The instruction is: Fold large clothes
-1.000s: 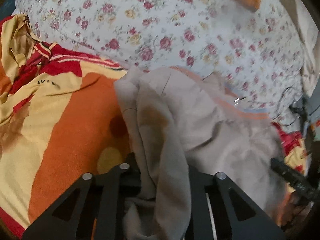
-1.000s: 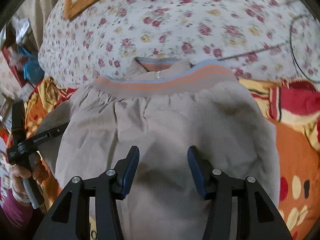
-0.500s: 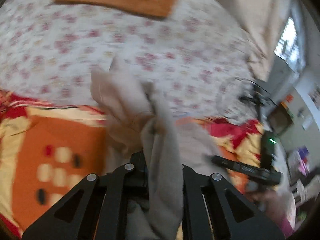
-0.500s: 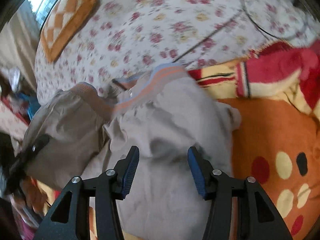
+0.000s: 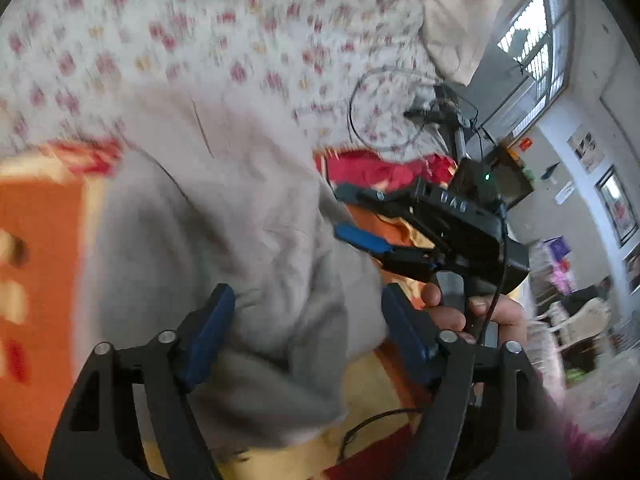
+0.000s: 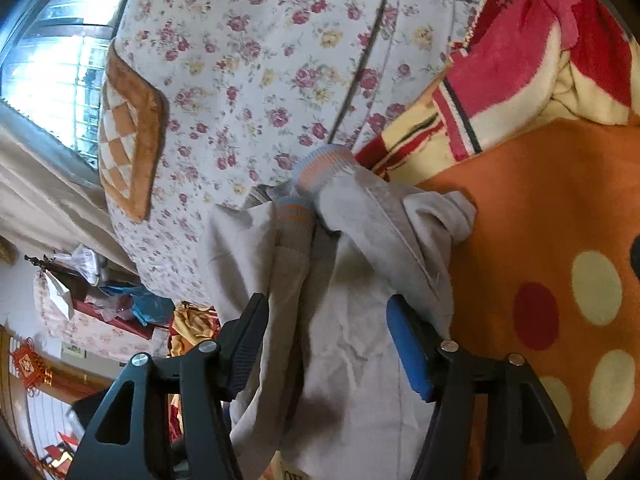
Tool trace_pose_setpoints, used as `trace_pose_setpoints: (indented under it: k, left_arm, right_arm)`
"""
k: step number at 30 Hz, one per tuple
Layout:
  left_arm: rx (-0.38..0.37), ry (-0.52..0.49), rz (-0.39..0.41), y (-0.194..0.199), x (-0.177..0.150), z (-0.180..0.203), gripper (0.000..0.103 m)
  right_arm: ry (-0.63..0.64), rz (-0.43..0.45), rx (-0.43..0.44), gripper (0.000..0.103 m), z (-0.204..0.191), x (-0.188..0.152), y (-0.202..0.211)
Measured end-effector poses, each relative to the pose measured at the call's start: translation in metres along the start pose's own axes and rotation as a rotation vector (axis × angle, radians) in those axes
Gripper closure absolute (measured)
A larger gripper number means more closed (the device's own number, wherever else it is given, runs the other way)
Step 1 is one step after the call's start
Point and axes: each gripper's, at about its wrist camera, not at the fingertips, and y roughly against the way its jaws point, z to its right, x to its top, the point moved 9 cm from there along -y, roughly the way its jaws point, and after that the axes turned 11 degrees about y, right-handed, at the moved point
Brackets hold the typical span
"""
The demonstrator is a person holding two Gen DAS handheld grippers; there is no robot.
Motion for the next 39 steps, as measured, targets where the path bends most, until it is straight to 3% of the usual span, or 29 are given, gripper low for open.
trace_pose_setpoints:
  k: [3, 6, 10, 13, 19, 21, 22, 23, 25, 30, 32, 35, 37, 39]
  left_arm:
    - [0.155, -0.025, 0.064, 0.023, 0.013, -0.026, 0.027]
    - [0.279, 0.044, 0.106, 0.027, 0.025, -0.067, 0.027]
    - [0.414, 0.14, 0.1, 0.006, 0.031, -0.12, 0.027]
    - [0.458, 0.172, 0.06, -0.012, 0.024, -0.142, 0.027]
    - [0.472, 0.179, 0.081, -0.021, 0.02, -0.143, 0.027]
    - [0.486, 0.165, 0.08, -0.022, 0.023, -0.141, 0.027]
    - [0.489, 0.157, 0.078, -0.022, 0.024, -0.138, 0.027]
    - [0.487, 0.148, 0.073, -0.02, 0.024, -0.135, 0.027]
    - [0.465, 0.139, 0.073, -0.017, 0.029, -0.127, 0.027]
    - [0.363, 0.089, 0.134, 0.002, 0.039, -0.083, 0.027]
    - [0.354, 0.075, 0.124, -0.004, 0.035, -0.073, 0.025]
    - [0.39, 0.035, 0.06, -0.033, 0.02, -0.071, 0.025]
    - [0.41, 0.032, 0.026, -0.048, 0.011, -0.075, 0.025]
    - [0.413, 0.047, 0.015, -0.055, 0.005, -0.079, 0.024]
  right_arm:
    - [0.048, 0.023, -0.011, 0.037, -0.013, 0.001, 0.005]
    - [0.124, 0.036, -0.01, 0.036, -0.032, 0.003, 0.007]
    - [0.229, -0.001, -0.006, 0.029, -0.058, -0.001, -0.007]
    - [0.283, -0.047, -0.058, 0.021, -0.063, -0.003, -0.027]
    - [0.319, -0.12, -0.096, 0.019, -0.061, -0.005, -0.076]
    - [0.343, -0.105, -0.121, 0.039, -0.062, -0.004, -0.084]
    - [0.345, -0.082, -0.128, 0.08, -0.063, -0.001, -0.084]
    - [0.341, -0.072, -0.117, 0.09, -0.065, 0.001, -0.083]
    - [0.335, -0.04, -0.085, 0.094, -0.071, 0.004, -0.073]
    - [0.422, 0.061, -0.081, 0.096, -0.091, 0.015, -0.014]
    - [0.427, 0.083, -0.124, 0.097, -0.084, 0.023, 0.005]
    - [0.363, 0.088, -0.199, 0.097, -0.045, 0.032, 0.018]
    - [0.31, 0.032, -0.234, 0.095, -0.012, 0.029, 0.007]
    - [0.263, -0.004, -0.224, 0.08, 0.006, 0.023, 0.0]
